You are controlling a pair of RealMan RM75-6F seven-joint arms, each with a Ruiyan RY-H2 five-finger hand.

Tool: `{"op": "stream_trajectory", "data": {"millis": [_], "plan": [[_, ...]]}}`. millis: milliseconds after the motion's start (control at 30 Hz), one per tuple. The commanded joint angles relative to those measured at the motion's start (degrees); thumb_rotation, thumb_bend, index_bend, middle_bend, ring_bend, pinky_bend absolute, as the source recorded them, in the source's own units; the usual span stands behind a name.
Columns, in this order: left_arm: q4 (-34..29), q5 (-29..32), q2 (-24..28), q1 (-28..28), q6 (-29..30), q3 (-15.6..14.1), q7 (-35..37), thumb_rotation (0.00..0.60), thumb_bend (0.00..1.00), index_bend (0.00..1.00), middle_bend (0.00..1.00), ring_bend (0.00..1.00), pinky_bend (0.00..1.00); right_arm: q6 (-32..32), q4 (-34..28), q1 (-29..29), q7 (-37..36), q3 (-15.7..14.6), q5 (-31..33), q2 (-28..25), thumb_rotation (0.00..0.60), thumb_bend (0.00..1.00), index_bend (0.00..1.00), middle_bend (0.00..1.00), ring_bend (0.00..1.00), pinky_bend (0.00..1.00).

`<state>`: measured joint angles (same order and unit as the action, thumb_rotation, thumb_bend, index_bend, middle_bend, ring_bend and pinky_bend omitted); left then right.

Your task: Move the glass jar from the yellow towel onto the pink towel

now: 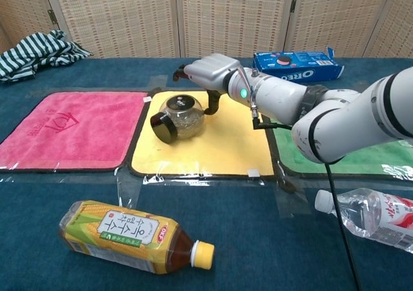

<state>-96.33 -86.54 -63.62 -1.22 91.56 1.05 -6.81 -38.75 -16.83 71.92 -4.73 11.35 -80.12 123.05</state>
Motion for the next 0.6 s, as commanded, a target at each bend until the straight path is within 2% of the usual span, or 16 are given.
{"op": "stream_trajectory", "data": {"millis": [33,367,600], "plan": [[0.1,0.0,0.0,-0.1,0.0,0.0,0.1,0.600,0.83,0.29,0.17,0.16,0.02,-0.3,0.0,0.6,0.1,0.3,0.1,0.7,0.600,0.07,0.13,0.11,0.18,0.22],[-0.1,-0.6,0.2,-0.1,0.2,0.1,0.0,0.600,0.83,0.29,0.17,0.16,0.02,-2.4,-1.4,2.1,1.3,1.6,0.6,2.1,0.600,0.07,0.13,0.13,0.19,0.23],[0.1,-1.0,0.8,1.2,-1.2,0.6,1.2,0.600,0.83,0.29,0.17,0.16,0.02,-7.4,-6.6,-1.8,2.6,-0.9,-1.7,-2.6,0.600,0.07,0.13,0.13,0.19,0.24]]}}
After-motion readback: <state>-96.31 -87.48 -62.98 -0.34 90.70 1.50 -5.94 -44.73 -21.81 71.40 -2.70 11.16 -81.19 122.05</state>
